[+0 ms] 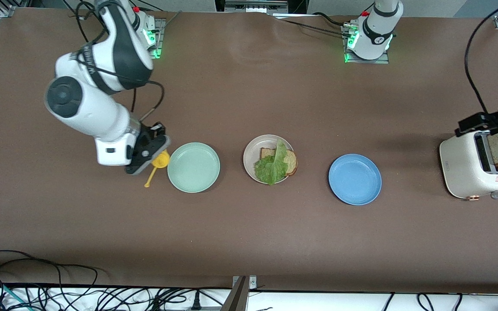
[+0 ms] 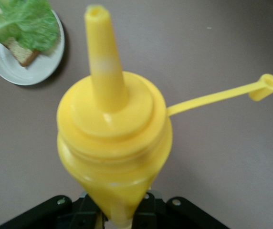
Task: Make sandwich on beige plate with both arms
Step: 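Return the bottle with the right gripper while the left gripper reaches the toaster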
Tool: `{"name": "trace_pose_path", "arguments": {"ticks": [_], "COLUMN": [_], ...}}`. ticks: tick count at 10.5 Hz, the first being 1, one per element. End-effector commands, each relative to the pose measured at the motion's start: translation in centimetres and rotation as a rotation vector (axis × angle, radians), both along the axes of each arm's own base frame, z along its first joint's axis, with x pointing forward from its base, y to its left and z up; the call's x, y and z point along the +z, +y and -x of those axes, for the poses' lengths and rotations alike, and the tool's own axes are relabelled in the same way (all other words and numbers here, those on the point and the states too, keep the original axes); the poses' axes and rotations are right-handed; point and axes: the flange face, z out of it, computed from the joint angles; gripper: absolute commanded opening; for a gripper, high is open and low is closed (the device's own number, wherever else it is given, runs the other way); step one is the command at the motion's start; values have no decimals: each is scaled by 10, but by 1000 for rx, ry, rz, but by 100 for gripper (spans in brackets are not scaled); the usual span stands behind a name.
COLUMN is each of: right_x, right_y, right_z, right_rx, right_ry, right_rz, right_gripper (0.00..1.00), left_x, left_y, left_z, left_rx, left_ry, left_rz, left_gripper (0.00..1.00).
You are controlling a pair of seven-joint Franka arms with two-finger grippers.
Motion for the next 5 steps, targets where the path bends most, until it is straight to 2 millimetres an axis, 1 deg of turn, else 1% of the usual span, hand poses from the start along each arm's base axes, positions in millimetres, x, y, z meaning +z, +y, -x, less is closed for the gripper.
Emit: {"name": "trace_pose_path", "arguments": {"ticks": [1, 2, 3, 4, 5], "right_x": [-9, -17, -28, -35, -43], "right_y": [-45, -66, -88, -99, -106], "right_z": [19, 24, 26, 24, 21], "right_rx": [19, 1, -15, -12, -23], "right_ry": [-79, -122, -162, -201, -220], "right_rz": [-38, -43, -47, -54, -63], "right_gripper": [0, 0, 0, 0, 0], "left_x": [-20, -31, -46, -59, -78], "left_y": [48, 73, 107, 123, 148], "left_z": [-8, -7, -2, -1, 3], "left_rx": [-92, -92, -59, -62, -53], "left_ry": [41, 41, 54, 51, 65], "left_rz": [-78, -76, -65, -59, -45], "left_gripper": [100, 100, 100, 100, 100]}}
